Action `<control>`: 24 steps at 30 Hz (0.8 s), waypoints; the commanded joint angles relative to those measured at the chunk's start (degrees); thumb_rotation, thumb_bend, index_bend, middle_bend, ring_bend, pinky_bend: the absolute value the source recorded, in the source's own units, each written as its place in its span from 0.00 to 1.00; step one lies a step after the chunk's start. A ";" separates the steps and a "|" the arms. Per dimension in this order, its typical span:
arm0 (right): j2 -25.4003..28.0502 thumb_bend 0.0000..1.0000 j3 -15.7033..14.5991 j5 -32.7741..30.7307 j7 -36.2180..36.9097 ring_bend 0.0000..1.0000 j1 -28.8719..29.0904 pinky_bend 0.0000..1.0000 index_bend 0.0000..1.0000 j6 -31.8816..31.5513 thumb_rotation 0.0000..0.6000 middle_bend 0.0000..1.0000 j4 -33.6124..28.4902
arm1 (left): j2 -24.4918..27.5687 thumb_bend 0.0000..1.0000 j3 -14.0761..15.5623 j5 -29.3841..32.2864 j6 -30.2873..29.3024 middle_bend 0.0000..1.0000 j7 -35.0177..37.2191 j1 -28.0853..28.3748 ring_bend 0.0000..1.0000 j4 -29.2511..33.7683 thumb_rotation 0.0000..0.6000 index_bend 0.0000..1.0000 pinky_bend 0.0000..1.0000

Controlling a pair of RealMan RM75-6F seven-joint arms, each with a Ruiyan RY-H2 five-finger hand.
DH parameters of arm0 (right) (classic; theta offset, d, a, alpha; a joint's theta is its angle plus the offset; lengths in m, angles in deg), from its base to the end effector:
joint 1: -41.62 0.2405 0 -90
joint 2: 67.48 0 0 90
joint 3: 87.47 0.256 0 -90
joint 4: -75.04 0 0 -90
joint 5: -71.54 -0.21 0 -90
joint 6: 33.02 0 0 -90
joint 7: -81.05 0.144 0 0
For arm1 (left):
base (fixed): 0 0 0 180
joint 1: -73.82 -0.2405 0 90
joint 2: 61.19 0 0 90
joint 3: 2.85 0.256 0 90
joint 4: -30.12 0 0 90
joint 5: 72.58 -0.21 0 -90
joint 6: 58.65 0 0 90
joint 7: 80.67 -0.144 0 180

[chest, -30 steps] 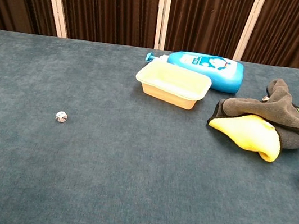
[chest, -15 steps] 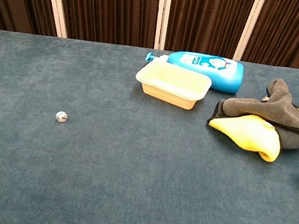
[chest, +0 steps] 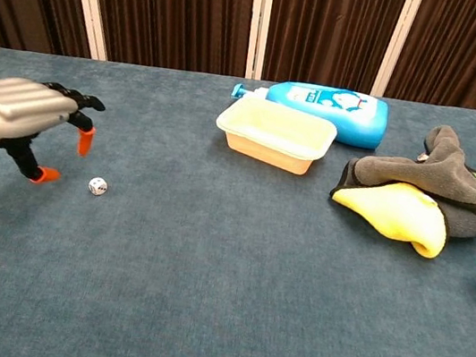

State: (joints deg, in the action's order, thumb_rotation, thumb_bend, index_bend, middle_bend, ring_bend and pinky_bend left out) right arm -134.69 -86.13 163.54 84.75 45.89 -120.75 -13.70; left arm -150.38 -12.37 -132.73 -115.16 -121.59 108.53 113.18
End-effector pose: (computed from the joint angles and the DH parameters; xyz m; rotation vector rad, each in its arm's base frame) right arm -0.3060 -0.1721 0.1438 1.4393 -0.8980 1.0068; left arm -0.2061 0.3241 -0.0136 -1.8463 -0.7391 -0.5784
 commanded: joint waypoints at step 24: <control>0.33 0.06 0.37 -0.61 1.54 0.00 -0.60 0.00 0.15 -0.66 1.00 0.00 0.65 | -7.82 0.55 2.24 3.33 2.78 0.00 2.38 4.81 0.00 -10.00 1.00 0.56 0.00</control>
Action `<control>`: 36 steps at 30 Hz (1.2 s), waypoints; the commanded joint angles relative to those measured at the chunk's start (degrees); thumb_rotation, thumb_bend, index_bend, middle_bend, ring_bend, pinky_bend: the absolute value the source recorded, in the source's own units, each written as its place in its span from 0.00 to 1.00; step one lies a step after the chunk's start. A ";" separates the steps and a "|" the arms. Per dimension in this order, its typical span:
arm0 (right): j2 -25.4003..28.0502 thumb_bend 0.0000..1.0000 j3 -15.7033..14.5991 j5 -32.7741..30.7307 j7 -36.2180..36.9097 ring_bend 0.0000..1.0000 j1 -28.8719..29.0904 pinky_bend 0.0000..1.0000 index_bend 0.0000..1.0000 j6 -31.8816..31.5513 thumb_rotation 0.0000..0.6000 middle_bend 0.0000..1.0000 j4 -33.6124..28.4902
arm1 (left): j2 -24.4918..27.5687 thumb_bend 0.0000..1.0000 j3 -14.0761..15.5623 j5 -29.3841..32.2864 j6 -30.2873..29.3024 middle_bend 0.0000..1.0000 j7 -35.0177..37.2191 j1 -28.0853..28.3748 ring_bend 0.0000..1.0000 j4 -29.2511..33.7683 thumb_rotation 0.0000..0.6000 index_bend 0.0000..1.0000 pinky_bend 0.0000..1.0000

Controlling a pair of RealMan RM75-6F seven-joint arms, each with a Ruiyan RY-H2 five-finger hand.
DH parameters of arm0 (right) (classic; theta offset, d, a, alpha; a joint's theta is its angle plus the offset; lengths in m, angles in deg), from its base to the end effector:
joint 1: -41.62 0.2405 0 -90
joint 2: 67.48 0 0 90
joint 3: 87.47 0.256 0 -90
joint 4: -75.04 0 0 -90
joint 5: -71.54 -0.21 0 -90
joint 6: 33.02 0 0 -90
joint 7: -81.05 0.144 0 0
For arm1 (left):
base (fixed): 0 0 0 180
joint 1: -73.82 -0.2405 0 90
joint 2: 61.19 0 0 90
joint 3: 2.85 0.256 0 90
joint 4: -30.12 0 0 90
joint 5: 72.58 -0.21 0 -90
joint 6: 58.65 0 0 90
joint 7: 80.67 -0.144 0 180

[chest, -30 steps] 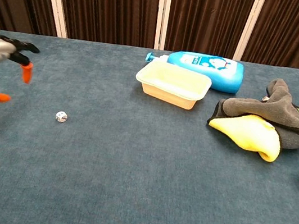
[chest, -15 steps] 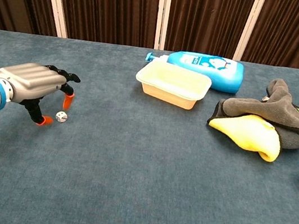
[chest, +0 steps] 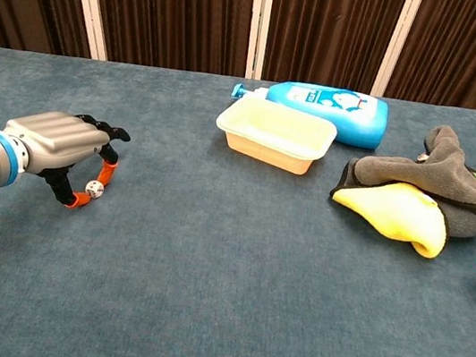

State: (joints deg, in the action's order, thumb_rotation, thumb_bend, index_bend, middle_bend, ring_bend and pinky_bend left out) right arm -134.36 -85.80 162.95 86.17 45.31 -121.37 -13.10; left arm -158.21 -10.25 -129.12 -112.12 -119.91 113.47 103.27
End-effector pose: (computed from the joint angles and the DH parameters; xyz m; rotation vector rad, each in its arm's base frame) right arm -0.3107 -0.1704 0.1494 1.4122 -0.9028 1.0109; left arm -0.2015 0.3355 -0.0567 -1.8990 -0.7664 -0.5388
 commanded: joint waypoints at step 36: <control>0.73 0.06 -0.33 1.17 -0.80 0.00 -0.61 0.00 0.15 -1.13 1.00 0.00 -1.36 | 6.39 0.31 -1.84 -6.44 -12.45 0.00 -1.03 -0.43 0.00 18.85 1.00 0.14 0.00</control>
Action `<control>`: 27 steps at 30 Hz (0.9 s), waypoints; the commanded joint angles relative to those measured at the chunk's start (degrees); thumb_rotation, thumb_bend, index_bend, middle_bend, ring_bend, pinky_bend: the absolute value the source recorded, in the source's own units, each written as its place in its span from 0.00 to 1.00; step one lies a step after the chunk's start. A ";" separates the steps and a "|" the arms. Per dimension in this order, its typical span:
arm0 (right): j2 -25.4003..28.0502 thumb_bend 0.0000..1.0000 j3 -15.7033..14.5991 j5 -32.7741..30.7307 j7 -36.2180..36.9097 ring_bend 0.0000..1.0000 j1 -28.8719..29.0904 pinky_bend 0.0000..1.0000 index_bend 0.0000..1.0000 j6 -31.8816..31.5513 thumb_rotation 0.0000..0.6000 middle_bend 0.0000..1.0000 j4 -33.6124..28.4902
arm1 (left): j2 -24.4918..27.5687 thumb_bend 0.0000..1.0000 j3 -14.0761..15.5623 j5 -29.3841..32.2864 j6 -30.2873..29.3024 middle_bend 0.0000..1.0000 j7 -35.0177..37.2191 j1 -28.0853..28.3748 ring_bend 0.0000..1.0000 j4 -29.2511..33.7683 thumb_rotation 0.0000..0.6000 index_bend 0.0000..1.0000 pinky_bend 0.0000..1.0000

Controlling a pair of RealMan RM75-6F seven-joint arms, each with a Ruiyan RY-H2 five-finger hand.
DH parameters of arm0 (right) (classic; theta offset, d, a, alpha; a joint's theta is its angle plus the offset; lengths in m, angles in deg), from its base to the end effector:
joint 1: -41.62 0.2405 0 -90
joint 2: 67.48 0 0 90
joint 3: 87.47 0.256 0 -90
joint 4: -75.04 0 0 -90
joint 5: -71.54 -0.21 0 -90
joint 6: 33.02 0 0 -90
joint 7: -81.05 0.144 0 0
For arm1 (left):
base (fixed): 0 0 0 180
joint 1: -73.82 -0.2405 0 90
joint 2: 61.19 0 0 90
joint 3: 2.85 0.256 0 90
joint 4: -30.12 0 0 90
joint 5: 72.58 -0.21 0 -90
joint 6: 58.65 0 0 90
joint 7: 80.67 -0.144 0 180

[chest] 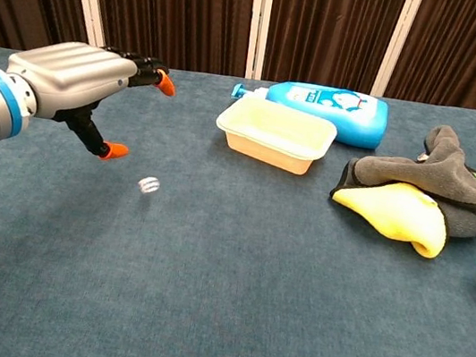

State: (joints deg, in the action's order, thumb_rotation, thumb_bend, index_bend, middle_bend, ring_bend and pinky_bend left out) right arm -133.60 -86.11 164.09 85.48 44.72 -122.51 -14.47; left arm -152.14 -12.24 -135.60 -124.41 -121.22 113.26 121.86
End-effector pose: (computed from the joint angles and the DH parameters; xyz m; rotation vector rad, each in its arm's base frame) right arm -0.3055 -0.1656 0.1522 1.4168 -0.8898 1.0227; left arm -0.1328 0.3159 -0.0126 -1.8309 -0.6921 -0.8457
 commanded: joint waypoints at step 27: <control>-0.52 0.06 0.74 -1.60 -3.13 0.00 0.39 0.00 0.06 1.27 1.00 0.00 0.75 | 17.93 0.21 16.54 -15.62 -29.53 0.00 20.39 -29.47 0.00 3.85 1.00 0.00 0.00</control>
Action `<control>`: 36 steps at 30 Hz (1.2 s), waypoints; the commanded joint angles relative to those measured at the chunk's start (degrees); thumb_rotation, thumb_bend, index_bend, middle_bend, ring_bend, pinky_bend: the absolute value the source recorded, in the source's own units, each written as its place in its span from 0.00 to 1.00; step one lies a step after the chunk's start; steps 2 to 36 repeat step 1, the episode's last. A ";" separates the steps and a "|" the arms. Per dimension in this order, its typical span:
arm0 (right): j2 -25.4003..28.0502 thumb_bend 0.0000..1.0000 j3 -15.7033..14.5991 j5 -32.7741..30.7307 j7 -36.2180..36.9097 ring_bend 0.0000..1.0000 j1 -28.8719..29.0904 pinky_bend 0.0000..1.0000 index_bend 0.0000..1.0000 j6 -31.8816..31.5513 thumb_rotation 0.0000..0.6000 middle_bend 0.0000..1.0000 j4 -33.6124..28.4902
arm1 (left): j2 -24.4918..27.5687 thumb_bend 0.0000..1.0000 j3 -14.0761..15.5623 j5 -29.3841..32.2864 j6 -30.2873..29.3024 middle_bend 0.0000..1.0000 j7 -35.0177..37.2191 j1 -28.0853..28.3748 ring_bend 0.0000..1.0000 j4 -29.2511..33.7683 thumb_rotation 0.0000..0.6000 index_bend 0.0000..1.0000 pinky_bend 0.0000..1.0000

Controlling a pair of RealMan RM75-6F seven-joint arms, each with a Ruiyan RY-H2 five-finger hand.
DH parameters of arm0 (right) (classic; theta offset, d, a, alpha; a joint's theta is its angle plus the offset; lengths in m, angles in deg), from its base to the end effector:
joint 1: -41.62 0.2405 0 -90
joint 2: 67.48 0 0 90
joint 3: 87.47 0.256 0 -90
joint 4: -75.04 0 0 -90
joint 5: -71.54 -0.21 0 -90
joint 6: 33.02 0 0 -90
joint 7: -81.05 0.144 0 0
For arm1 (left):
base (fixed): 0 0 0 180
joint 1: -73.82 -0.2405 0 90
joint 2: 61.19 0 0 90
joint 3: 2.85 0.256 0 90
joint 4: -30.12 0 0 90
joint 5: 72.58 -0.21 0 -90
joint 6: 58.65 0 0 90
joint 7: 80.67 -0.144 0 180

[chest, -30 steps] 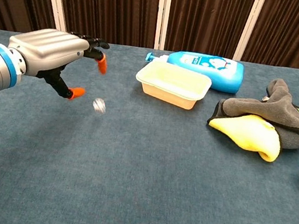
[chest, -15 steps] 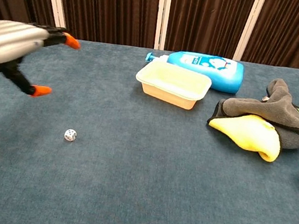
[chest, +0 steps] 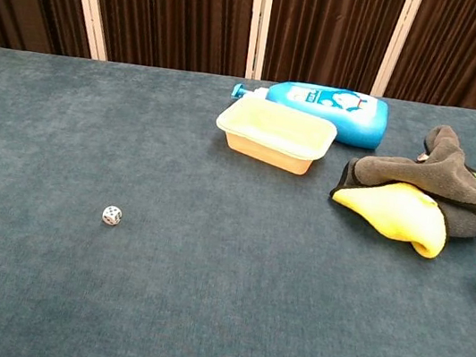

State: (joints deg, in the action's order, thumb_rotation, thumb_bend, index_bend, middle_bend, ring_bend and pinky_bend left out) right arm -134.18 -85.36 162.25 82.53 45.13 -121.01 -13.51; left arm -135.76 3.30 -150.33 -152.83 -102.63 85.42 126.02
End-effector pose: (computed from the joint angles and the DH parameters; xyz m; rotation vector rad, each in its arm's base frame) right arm -0.3115 -0.1711 0.1507 1.4177 -0.8613 0.9584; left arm -0.2834 0.1786 0.1035 -1.4088 -0.7938 -0.7643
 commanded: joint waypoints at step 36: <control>0.04 0.06 -0.05 0.40 -0.23 0.00 -0.06 0.00 0.06 -0.38 1.00 0.00 -0.27 | 1.79 0.21 0.99 -0.99 -1.30 0.00 2.15 -2.00 0.00 -0.50 1.00 0.00 0.00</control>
